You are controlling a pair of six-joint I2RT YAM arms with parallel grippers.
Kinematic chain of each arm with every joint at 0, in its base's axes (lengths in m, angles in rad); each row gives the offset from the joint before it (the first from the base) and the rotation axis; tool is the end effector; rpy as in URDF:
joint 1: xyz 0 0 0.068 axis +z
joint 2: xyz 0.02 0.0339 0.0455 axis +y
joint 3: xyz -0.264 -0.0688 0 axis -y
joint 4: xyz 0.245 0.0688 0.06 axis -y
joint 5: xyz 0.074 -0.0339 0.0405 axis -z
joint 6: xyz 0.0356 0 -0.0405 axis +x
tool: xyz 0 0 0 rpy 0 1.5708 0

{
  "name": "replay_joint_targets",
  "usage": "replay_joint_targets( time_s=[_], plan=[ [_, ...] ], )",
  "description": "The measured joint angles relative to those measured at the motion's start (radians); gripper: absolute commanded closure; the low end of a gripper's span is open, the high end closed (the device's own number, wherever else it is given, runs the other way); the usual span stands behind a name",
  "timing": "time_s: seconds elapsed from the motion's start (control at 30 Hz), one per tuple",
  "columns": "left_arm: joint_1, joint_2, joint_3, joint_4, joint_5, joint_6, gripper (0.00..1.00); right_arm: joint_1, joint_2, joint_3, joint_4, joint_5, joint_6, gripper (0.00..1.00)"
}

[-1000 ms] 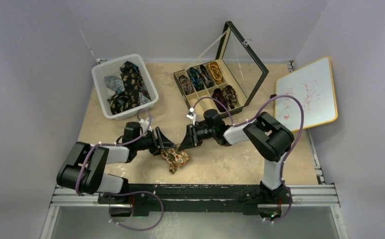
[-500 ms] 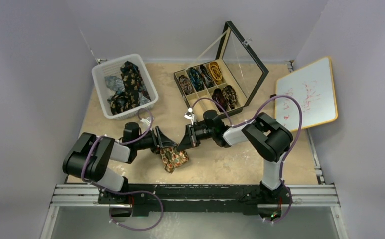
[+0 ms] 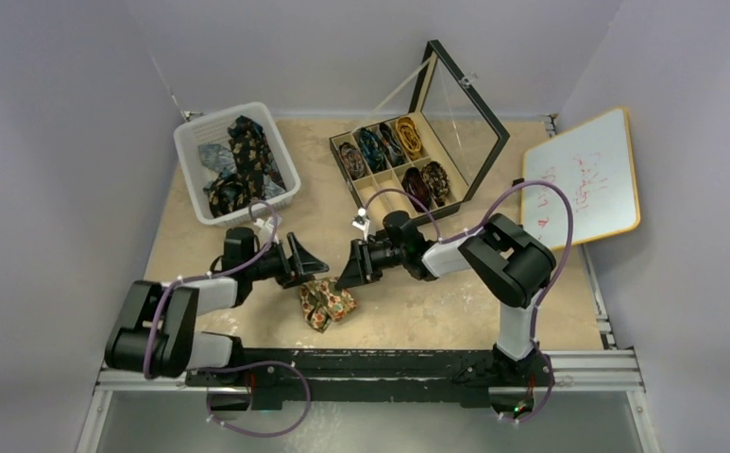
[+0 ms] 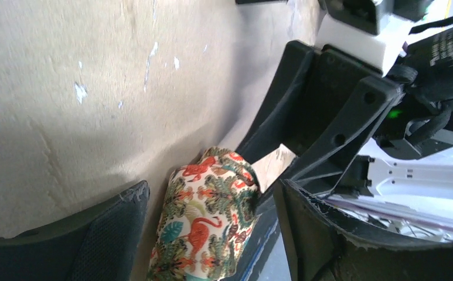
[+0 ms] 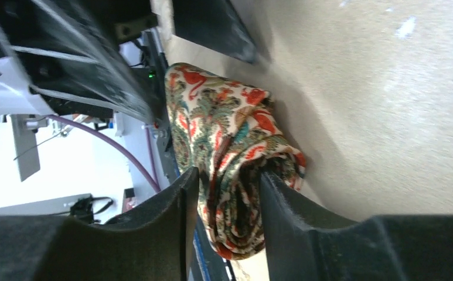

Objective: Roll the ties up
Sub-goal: Roll the tie at the center of the board.

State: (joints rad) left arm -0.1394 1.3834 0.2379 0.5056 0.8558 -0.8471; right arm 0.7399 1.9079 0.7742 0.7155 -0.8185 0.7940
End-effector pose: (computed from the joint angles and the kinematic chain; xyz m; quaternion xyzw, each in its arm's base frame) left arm 0.1989 -0.0551 0.1163 -0.1070 0.8272 -0.5200 0.1841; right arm 0.2448 0.2587 0.1261 -0.1960 0.7748 0.5872 0.1284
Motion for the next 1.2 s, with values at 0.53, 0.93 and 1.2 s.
replay_joint_targets(
  time_s=[0.53, 0.93, 1.2],
  plan=[
    [0.008, -0.556, -0.078, -0.468, -0.193, 0.008, 0.23, -0.006, -0.129, 0.043, -0.270, 0.135, -0.198, 0.01],
    [0.008, -0.755, -0.137, -0.640, -0.230, -0.056, 0.25, 0.180, -0.295, -0.017, -0.336, 0.517, -0.220, 0.01],
    [0.008, -0.783, -0.137, -0.685, -0.259, -0.058, 0.25, 0.335, -0.359, -0.023, -0.362, 0.758, -0.233, 0.01]
  ],
)
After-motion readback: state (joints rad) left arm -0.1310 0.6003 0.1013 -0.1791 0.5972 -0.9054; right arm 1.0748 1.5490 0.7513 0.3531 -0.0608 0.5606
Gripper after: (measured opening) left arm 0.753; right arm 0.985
